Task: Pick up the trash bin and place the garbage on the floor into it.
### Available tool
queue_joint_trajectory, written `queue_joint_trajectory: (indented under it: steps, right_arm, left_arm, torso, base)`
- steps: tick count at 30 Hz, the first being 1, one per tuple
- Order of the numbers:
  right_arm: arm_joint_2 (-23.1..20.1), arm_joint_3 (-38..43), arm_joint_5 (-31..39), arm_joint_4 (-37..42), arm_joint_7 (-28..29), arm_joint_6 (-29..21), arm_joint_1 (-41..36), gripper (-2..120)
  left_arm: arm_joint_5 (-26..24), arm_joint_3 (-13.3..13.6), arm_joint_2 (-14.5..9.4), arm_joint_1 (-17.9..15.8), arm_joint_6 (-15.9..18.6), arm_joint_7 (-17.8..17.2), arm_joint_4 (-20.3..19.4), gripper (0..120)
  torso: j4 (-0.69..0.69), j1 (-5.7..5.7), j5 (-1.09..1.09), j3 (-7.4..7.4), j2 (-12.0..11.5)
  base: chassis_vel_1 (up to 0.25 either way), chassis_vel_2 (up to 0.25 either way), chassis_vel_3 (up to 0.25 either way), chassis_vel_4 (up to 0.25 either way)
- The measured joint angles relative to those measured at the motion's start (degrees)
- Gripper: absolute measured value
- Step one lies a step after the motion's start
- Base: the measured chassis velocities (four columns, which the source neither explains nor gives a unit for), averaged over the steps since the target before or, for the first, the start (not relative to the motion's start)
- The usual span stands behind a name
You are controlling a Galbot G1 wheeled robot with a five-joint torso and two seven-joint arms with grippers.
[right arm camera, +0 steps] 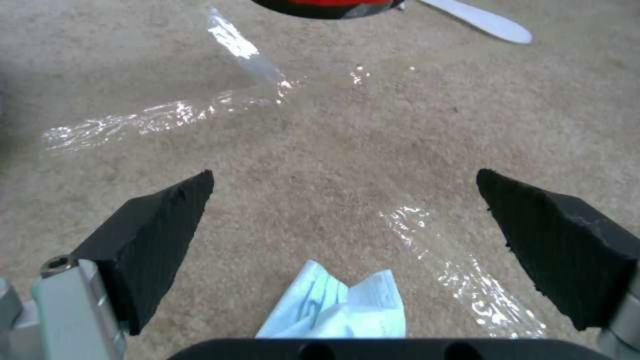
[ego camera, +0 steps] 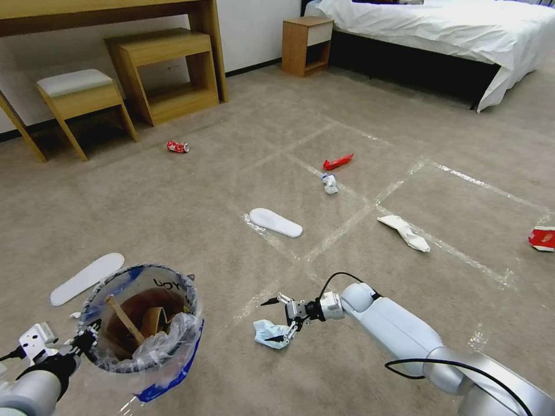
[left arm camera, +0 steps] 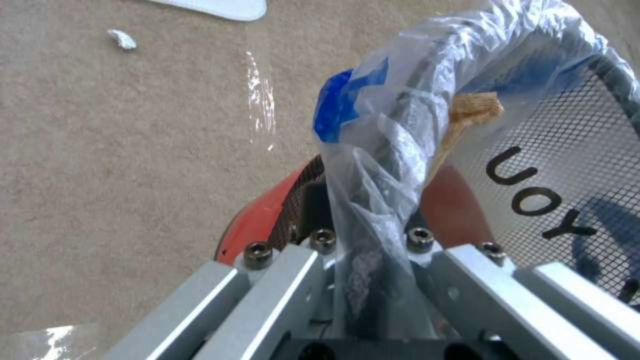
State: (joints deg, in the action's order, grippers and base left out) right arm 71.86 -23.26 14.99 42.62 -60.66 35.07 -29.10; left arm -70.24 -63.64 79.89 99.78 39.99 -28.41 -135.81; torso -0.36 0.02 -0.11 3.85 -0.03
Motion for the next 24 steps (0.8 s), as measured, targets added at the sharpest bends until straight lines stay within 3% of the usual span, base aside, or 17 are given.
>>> queue_joint_trajectory:
  steps: [14,24]
  right_arm:
    - [5.6,2.2,-2.6,-10.8,0.1,1.4,3.0,100]
    - [7.3,3.1,-3.8,-15.2,0.2,1.8,4.7,100]
  left_arm:
    - [-0.5,-0.2,-0.8,-0.3,0.0,0.0,0.0,0]
    - [-0.5,-0.1,-1.1,-0.6,0.0,-0.1,0.3,0]
  torso:
    - [-0.01,0.0,0.0,0.0,0.0]
    - [0.0,0.0,0.0,0.0,0.0]
  base:
    - [0.0,0.0,0.0,0.0]
    - [0.0,0.0,0.0,0.0]
